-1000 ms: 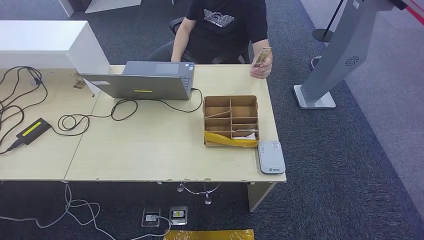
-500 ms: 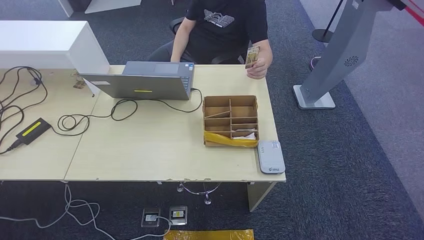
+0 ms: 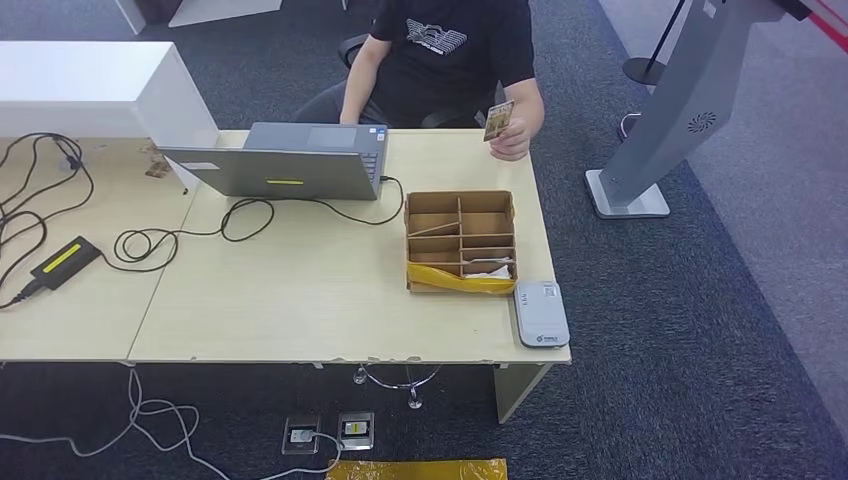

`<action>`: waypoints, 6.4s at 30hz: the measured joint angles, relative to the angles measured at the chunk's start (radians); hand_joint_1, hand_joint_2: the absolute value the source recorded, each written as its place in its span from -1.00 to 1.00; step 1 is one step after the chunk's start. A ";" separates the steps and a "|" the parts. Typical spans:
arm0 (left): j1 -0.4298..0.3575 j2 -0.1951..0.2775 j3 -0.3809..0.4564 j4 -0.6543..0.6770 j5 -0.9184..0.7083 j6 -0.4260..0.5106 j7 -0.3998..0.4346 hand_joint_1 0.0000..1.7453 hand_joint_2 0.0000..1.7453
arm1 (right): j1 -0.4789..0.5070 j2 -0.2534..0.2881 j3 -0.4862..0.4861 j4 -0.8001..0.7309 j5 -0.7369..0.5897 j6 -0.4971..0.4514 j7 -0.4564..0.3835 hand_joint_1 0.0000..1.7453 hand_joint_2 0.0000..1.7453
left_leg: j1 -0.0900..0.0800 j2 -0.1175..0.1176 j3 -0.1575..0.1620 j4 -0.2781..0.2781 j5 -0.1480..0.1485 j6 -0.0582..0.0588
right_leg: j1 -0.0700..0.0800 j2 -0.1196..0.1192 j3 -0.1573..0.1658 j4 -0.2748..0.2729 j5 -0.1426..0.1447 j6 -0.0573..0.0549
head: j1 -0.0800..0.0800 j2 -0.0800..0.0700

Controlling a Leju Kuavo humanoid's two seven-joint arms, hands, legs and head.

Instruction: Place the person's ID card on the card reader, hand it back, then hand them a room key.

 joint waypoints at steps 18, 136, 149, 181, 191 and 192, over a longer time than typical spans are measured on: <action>-0.006 0.006 0.000 0.000 0.025 0.014 0.000 -1.00 -1.00 | 0.048 0.310 0.531 -0.219 0.018 0.123 -0.059 -1.00 -1.00 | 0.005 -0.010 -0.002 0.001 0.006 -0.004 | 0.004 -0.007 -0.002 0.000 0.002 -0.001 | 0.000 0.000; -0.003 0.045 -0.056 0.000 -0.100 -0.074 -0.059 -1.00 -1.00 | 0.355 0.525 0.872 -0.499 0.633 -0.431 0.043 1.00 1.00 | 0.005 -0.004 -0.001 0.001 0.006 -0.005 | 0.005 -0.002 -0.004 0.000 0.003 -0.001 | 0.000 0.000; -0.003 0.048 -0.056 0.000 -0.104 -0.074 -0.059 -1.00 -1.00 | 0.374 0.512 0.885 -0.499 0.662 -0.432 0.063 1.00 1.00 | 0.005 -0.004 -0.001 0.001 0.006 -0.005 | 0.005 -0.001 -0.005 0.000 0.003 -0.001 | 0.000 0.000; -0.004 0.054 -0.056 0.000 -0.104 -0.054 -0.059 -1.00 -1.00 | 0.550 0.442 0.911 -0.578 0.686 -0.436 0.070 1.00 1.00 | 0.006 -0.003 -0.001 0.000 0.005 -0.006 | 0.005 0.000 -0.005 0.000 0.003 -0.001 | 0.000 0.000; -0.005 0.049 -0.056 0.000 -0.095 -0.051 -0.054 -1.00 -1.00 | 0.515 0.503 0.961 -0.534 0.655 -0.469 0.022 1.00 1.00 | 0.006 -0.003 -0.002 0.000 0.005 -0.006 | 0.005 0.000 -0.005 0.000 0.003 -0.001 | 0.000 0.000; -0.004 0.049 -0.056 0.000 -0.094 -0.051 -0.054 -1.00 -1.00 | 0.511 0.511 0.966 -0.526 0.655 -0.472 0.019 1.00 1.00 | 0.006 -0.003 -0.002 0.000 0.005 -0.006 | 0.005 0.000 -0.005 0.000 0.003 -0.001 | 0.000 0.000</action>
